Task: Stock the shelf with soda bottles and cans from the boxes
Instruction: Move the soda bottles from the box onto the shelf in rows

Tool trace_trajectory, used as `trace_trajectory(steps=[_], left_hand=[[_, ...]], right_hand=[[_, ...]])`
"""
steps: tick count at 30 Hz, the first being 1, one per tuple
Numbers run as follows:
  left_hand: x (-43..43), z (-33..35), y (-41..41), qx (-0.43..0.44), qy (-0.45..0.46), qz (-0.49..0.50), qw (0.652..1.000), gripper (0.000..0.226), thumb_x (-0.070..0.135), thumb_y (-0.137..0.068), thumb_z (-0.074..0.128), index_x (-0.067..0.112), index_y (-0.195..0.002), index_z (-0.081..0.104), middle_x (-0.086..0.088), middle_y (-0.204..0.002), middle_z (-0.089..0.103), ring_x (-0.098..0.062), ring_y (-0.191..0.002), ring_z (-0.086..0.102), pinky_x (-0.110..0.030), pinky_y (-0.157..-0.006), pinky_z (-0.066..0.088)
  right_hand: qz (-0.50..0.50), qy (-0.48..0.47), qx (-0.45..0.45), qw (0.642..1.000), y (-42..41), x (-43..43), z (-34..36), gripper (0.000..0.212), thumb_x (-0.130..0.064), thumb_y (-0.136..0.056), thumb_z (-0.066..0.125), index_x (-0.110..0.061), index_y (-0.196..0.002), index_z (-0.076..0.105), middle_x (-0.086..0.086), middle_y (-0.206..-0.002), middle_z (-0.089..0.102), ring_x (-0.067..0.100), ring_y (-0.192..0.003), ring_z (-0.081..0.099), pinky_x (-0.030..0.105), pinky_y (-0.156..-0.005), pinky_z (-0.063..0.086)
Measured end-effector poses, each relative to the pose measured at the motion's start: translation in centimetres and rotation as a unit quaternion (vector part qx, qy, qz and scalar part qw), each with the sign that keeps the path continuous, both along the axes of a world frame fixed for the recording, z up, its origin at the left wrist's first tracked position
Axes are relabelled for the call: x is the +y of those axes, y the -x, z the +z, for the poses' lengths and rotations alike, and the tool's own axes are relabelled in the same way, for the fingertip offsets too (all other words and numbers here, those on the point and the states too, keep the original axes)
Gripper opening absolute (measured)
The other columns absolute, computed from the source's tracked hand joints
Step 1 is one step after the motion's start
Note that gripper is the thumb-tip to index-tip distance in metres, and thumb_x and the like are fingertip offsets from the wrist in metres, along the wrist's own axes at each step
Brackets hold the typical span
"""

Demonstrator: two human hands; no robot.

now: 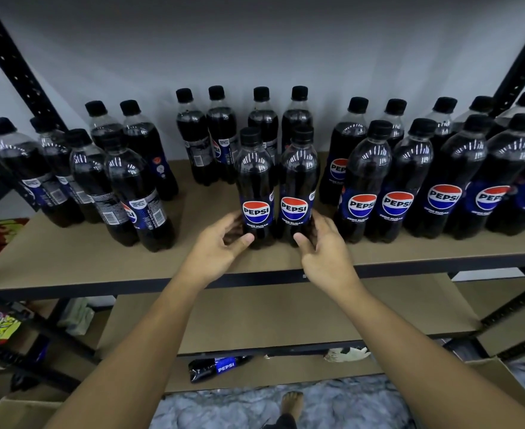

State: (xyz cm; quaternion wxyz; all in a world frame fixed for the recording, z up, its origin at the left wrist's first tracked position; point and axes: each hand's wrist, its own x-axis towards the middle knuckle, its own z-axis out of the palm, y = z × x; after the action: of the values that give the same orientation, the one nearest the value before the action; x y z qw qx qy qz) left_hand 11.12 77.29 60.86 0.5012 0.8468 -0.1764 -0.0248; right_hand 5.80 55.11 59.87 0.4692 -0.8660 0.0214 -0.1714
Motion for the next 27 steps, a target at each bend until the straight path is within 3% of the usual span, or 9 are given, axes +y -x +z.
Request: trace_trajectory(steps=[4, 10, 17, 21, 27], left_hand=[[0.0, -0.1, 0.1, -0.016, -0.019, 0.006, 1.000, 0.046, 0.024, -0.097, 0.069, 0.031, -0.141, 0.057, 0.016, -0.119, 0.069, 0.010, -0.108, 0.060, -0.004, -0.090, 0.043], [0.0, -0.2, 0.0, -0.010, -0.037, -0.001, 0.999, 0.052, 0.030, -0.096, 0.069, 0.027, -0.146, 0.055, 0.012, -0.127, 0.068, 0.001, -0.114, 0.063, -0.019, -0.102, 0.047], [-0.1, 0.5, 0.9, 0.003, -0.049, -0.007, 0.999, 0.054, 0.035, -0.099, 0.064, 0.032, -0.151, 0.047, 0.022, -0.136, 0.062, 0.004, -0.124, 0.056, -0.038, -0.115, 0.043], [-0.3, 1.8, 2.4, -0.020, -0.016, -0.017, 1.000, 0.063, 0.036, -0.099, 0.064, 0.043, -0.155, 0.035, 0.026, -0.144, 0.055, 0.001, -0.134, 0.050, -0.041, -0.120, 0.037], [-0.2, 5.6, 3.9, -0.129, -0.048, 0.054, 0.989, 0.067, 0.040, -0.097, 0.064, 0.032, -0.156, 0.034, 0.015, -0.154, 0.041, -0.001, -0.140, 0.042, -0.040, -0.118, 0.038]], right_hand=[[0.009, 0.000, -0.013, 1.000, 0.3, -0.5, -0.2, 0.058, -0.008, -0.099, 0.061, -0.025, -0.151, 0.042, -0.015, -0.137, 0.047, 0.009, -0.135, 0.047, 0.035, -0.117, 0.039], [0.013, -0.001, -0.017, 1.000, 0.7, -1.0, -0.1, 0.055, -0.015, -0.101, 0.059, -0.027, -0.151, 0.042, -0.021, -0.137, 0.048, 0.009, -0.137, 0.048, 0.041, -0.116, 0.041], [0.041, -0.002, 0.017, 0.999, 1.1, -1.4, 0.4, 0.058, -0.027, -0.103, 0.057, -0.036, -0.155, 0.032, -0.017, -0.147, 0.051, 0.003, -0.138, 0.046, 0.039, -0.116, 0.040], [0.048, 0.002, 0.047, 0.998, 2.0, -2.3, 2.1, 0.067, -0.032, -0.103, 0.056, -0.029, -0.161, 0.022, -0.011, -0.155, 0.046, 0.005, -0.141, 0.043, 0.037, -0.118, 0.038], [0.041, 0.089, -0.034, 0.995, 4.4, -3.6, 7.3, 0.053, -0.032, -0.103, 0.055, -0.023, -0.153, 0.043, -0.009, -0.152, 0.047, 0.008, -0.139, 0.043, 0.034, -0.118, 0.037]])
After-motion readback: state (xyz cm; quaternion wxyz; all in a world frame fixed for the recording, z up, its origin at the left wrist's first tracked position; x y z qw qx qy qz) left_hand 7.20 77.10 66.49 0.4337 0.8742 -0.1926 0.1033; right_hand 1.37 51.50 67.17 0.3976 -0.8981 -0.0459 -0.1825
